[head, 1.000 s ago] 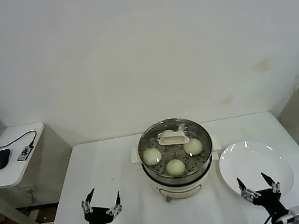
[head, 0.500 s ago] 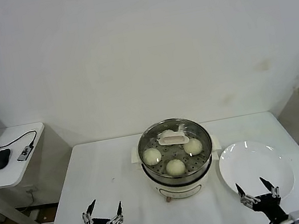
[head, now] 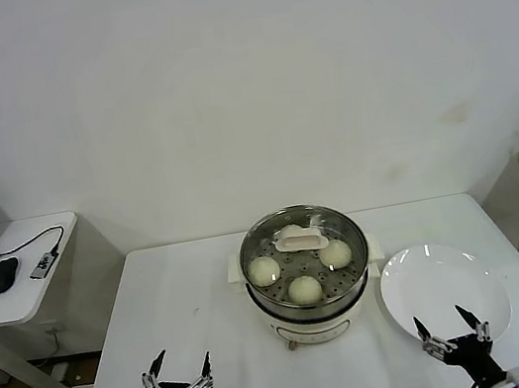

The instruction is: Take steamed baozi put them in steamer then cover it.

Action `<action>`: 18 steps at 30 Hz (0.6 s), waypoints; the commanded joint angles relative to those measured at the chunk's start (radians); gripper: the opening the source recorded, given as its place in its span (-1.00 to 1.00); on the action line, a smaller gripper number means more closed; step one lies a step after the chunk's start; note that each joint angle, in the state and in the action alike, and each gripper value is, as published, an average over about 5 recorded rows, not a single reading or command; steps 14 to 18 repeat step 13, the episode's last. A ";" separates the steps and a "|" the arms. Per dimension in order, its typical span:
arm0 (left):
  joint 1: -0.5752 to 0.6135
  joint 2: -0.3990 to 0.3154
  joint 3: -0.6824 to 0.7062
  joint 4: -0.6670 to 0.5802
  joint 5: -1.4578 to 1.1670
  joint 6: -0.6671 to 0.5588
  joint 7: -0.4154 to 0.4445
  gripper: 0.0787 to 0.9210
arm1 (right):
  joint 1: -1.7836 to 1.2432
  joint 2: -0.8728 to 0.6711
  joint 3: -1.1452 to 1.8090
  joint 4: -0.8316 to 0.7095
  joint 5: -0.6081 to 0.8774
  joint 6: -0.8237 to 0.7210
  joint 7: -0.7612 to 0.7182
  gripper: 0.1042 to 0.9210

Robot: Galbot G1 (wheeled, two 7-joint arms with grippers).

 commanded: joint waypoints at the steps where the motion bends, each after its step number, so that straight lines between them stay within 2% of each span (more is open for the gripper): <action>1: 0.000 -0.001 -0.005 0.006 -0.008 -0.001 0.000 0.77 | -0.003 0.008 0.010 -0.004 -0.007 -0.001 -0.010 0.76; 18: -0.006 0.006 0.002 0.012 -0.013 -0.002 0.009 0.77 | 0.006 0.025 0.013 -0.008 -0.015 -0.008 -0.019 0.76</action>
